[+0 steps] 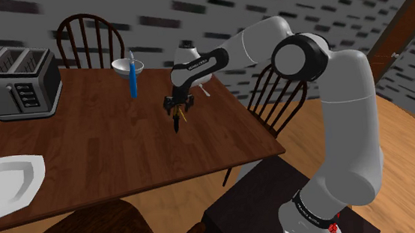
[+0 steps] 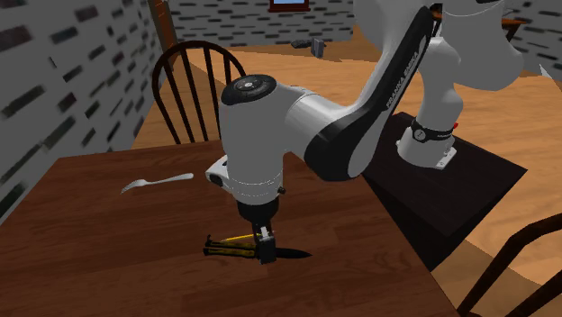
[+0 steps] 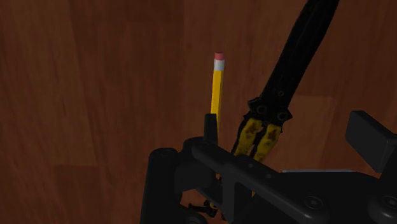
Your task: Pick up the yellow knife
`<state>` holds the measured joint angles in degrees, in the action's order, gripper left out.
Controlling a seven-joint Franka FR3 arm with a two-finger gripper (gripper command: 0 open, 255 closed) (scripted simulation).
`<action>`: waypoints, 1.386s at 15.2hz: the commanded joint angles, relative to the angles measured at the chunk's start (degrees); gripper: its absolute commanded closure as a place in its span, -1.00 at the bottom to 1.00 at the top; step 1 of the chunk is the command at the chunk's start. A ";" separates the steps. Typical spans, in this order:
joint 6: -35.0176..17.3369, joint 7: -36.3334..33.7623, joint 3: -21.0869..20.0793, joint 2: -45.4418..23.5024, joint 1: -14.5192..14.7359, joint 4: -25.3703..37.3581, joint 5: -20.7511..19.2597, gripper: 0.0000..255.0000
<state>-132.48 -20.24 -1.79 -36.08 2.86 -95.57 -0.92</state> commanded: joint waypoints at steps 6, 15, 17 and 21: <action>-2.82 -0.03 0.10 -3.09 0.03 0.33 -0.10 -1.00; -2.84 0.00 0.10 -3.12 0.02 0.33 -0.10 1.00; -2.33 -0.02 0.08 -2.56 0.02 0.29 -0.09 1.00; -0.31 0.00 0.03 -0.52 -0.01 0.26 -0.03 1.00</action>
<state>-133.45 -20.23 -1.75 -36.89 2.83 -95.68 -0.96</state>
